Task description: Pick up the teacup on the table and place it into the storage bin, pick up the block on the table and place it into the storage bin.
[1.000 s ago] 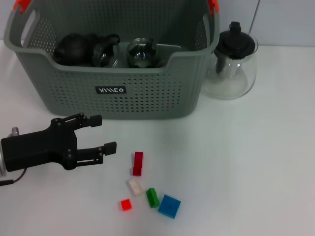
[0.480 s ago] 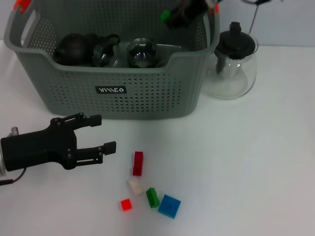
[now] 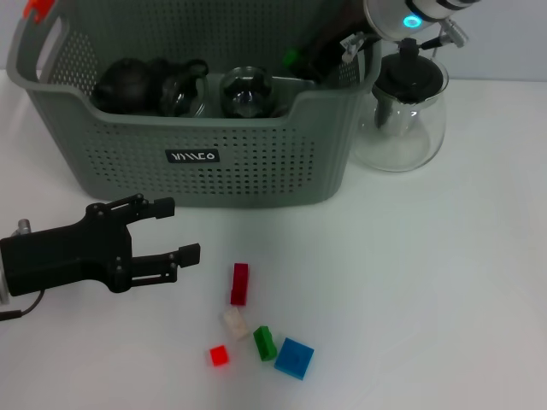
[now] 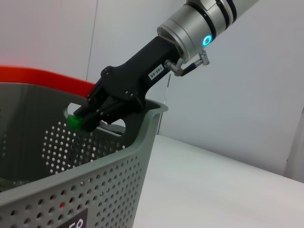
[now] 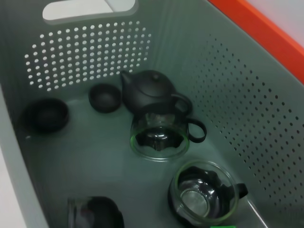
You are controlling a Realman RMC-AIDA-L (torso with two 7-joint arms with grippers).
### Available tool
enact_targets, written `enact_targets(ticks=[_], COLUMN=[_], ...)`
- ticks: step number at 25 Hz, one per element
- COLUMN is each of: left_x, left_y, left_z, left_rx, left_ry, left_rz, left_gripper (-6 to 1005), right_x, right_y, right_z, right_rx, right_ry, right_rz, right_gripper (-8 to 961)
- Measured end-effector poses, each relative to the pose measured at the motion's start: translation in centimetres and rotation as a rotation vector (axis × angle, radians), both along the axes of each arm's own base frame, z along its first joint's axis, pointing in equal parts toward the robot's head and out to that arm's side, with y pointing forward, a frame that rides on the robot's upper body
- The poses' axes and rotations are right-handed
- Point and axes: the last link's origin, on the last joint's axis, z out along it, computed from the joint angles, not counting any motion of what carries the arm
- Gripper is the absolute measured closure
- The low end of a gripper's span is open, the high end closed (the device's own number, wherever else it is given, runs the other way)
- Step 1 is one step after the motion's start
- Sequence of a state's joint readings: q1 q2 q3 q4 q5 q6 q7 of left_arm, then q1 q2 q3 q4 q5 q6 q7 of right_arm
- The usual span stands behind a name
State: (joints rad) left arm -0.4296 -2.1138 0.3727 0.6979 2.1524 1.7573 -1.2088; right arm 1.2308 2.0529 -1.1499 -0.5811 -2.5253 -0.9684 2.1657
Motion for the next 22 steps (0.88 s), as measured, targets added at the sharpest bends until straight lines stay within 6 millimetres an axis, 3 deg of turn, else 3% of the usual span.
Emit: enact_targets(ticks=[9, 11, 17, 22], left_x=[0.0, 0.0, -0.1, 0.1], left_y=[-0.1, -0.1, -0.2, -0.4], left_z=[0.0, 0.0, 0.0, 0.1], left_rx=[-0.001, -0.001, -0.003, -0.012], left_ry=[-0.001, -0.002, -0.004, -0.015], left_rz=[0.001, 0.002, 0.001, -0.012], left_gripper=[144, 144, 144, 144], right_x=[0.6, 0.5, -1.5, -3.4], right_y=[0.4, 0.4, -0.1, -2.9], right_z=[0.3, 0.5, 2.3, 6.0], right_rx=[0.035, 0.042, 0.074, 0.066], right_ry=[-0.037, -0.032, 0.044, 0.23], right_rz=[-0.007, -0.001, 0.057, 0.134], right_gripper=[746, 571, 312, 304])
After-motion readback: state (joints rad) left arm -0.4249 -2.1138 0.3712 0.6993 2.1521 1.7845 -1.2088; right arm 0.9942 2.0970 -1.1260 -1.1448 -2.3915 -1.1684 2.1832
